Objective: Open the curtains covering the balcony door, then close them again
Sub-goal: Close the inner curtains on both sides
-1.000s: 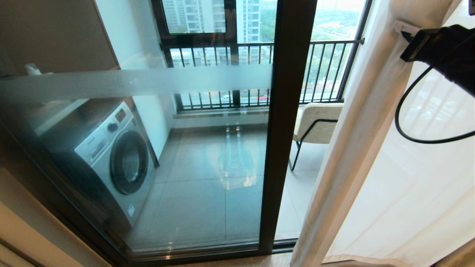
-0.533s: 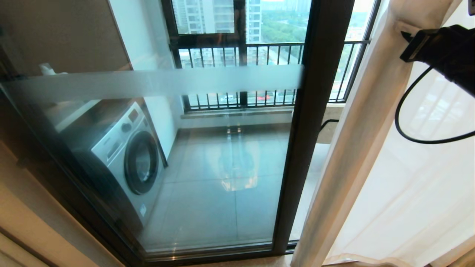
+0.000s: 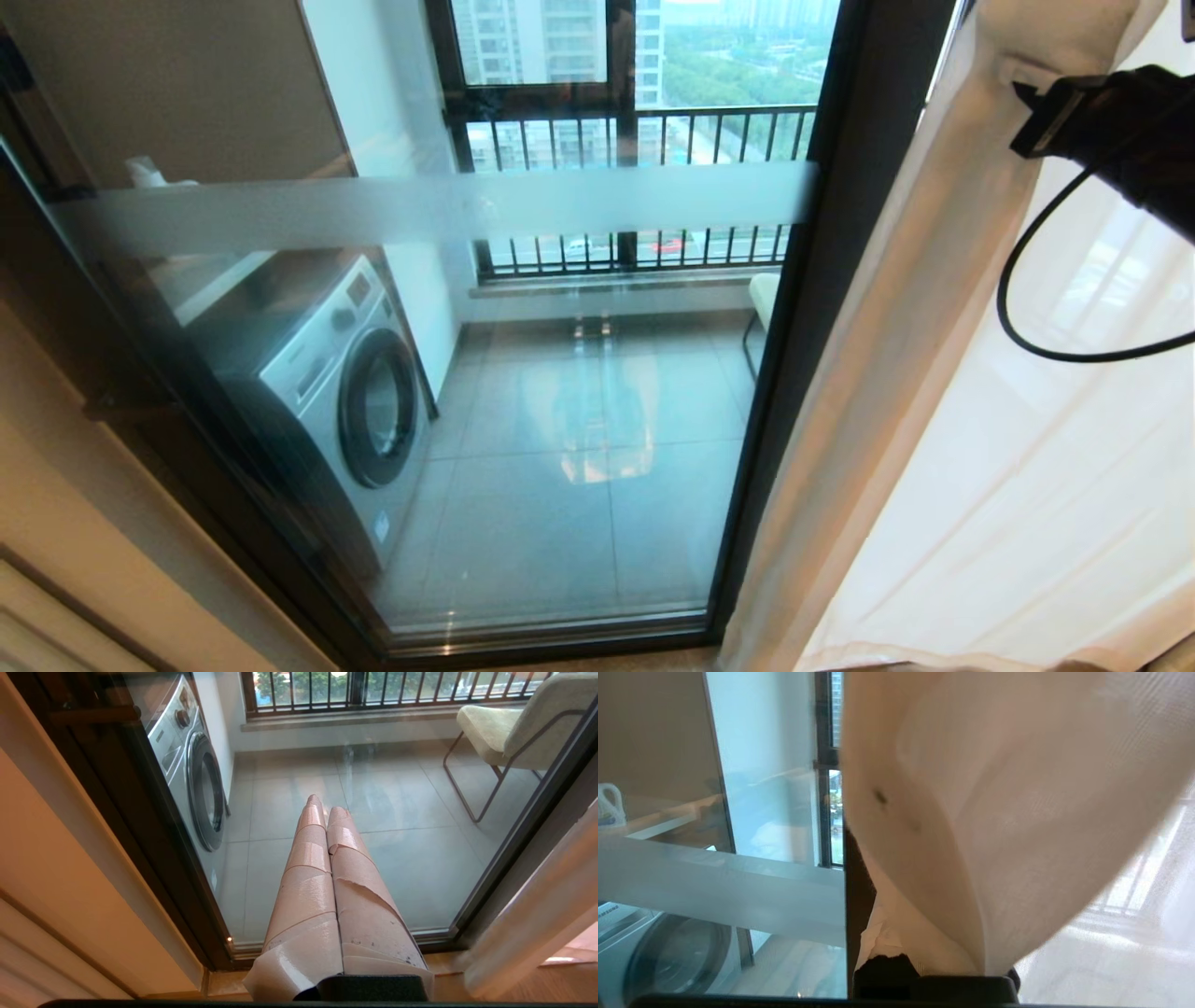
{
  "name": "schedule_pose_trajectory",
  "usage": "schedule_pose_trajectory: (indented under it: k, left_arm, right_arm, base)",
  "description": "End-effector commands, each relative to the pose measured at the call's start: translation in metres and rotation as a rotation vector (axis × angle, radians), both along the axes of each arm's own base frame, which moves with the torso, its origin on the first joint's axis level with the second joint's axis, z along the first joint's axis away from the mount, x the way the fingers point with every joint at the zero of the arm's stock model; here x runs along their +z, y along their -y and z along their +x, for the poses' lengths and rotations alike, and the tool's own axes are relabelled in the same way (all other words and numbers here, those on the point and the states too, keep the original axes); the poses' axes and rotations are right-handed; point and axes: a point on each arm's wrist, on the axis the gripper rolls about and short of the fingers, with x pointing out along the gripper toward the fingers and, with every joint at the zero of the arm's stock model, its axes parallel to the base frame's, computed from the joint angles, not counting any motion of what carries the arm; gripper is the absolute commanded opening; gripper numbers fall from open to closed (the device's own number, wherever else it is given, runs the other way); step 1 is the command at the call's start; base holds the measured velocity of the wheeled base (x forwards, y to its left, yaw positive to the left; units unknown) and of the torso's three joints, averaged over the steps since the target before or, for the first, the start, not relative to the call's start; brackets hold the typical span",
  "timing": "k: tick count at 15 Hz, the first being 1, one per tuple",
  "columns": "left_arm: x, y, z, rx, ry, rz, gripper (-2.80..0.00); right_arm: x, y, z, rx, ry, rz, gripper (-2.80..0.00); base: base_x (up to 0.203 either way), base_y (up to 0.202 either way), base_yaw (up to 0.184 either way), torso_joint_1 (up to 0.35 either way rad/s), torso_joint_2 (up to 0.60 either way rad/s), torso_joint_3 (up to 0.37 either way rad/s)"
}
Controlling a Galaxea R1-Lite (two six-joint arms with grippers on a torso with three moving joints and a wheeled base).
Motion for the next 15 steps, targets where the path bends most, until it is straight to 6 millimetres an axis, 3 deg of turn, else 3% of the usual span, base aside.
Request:
schedule_pose_trajectory:
  k: [1,7,15]
  left_arm:
    - [0.000,0.000,0.000,0.000,-0.001,0.000,-2.80]
    - [0.000,0.000,0.000,0.000,-0.001,0.000,-2.80]
    - [0.000,0.000,0.000,0.000,-0.001,0.000,-2.80]
  right_arm:
    - [0.002,0.000,-0.002,0.004,0.013,-0.001,-2.80]
    - [0.006,-0.001,-0.008,0.004,0.027,-0.003,-2.80]
    - [0.026,-0.001,-0.028,0.000,0.098,-0.037,-2.80]
  base:
    - [0.000,0.000,0.000,0.000,0.00,0.000]
    - [0.000,0.000,0.000,0.000,0.00,0.000]
    - [0.000,0.000,0.000,0.000,0.00,0.000]
